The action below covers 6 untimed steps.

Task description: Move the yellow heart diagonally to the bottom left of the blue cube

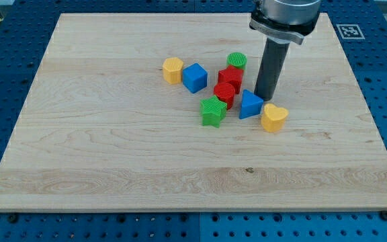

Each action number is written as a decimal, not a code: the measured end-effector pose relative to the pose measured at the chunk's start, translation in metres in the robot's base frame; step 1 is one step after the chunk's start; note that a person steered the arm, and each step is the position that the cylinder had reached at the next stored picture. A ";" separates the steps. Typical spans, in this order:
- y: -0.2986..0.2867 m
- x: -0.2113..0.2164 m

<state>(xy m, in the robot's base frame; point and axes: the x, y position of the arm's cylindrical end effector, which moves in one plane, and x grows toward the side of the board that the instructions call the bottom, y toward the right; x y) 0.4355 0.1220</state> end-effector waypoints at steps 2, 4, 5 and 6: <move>0.007 0.042; 0.012 0.087; 0.012 0.088; 0.012 0.088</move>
<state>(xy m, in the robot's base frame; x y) 0.5231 0.1344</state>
